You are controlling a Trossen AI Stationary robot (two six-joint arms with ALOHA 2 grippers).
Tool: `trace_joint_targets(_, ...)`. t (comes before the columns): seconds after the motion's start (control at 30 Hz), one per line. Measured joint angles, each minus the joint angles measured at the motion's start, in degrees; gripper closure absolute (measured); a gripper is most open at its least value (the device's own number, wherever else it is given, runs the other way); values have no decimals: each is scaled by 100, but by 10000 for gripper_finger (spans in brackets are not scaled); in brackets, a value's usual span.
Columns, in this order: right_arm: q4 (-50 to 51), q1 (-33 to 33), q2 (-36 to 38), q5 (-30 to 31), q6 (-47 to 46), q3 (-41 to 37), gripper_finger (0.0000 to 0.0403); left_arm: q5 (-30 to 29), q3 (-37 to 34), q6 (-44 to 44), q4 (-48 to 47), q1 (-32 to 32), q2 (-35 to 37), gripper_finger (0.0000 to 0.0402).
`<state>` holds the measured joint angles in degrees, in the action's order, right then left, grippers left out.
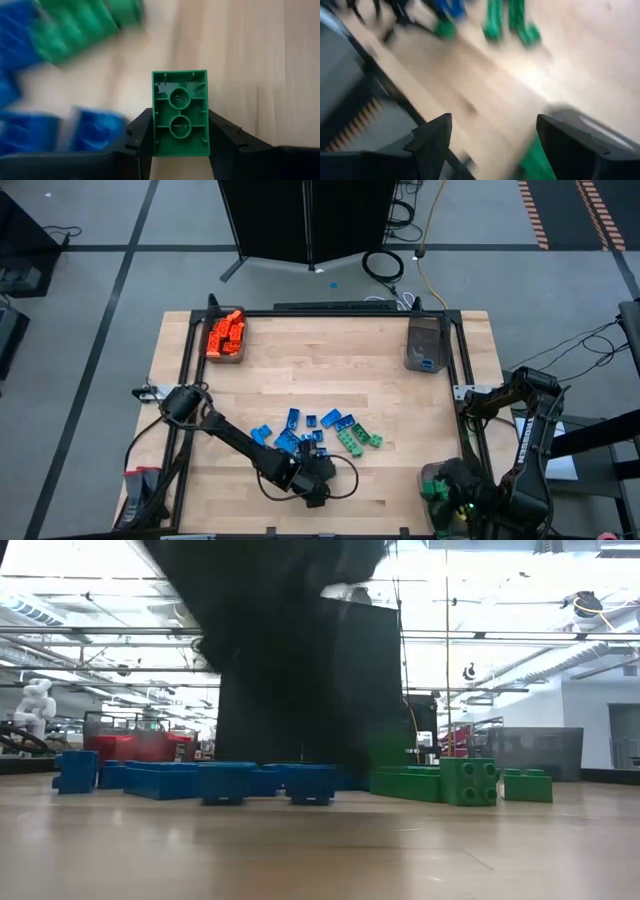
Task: Sort blocks
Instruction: Put the green game piece into the bottom right black bin
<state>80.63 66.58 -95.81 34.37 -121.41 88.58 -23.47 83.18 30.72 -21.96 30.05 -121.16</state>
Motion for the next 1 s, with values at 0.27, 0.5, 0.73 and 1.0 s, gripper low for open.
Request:
trace_joint_targets(0.27, -256, -663, 1, 862, -459, 0, 117, -1326, 673, -665, 67, -50, 405, 271)
trace_joint_targets(0.5, -396, -1326, 3, 1048, -504, 2, 117, -1599, 1196, -1971, 197, -60, 498, 271)
trace_joint_targets(0.73, -1597, -1771, 149, 1040, 734, 2, 117, -1732, 1303, -2669, 191, -58, 498, 271)
trace_joint_targets(1.0, -2376, -2299, 129, 446, 1999, 2, 117, -1765, 1311, -2932, 429, -44, 498, 271)
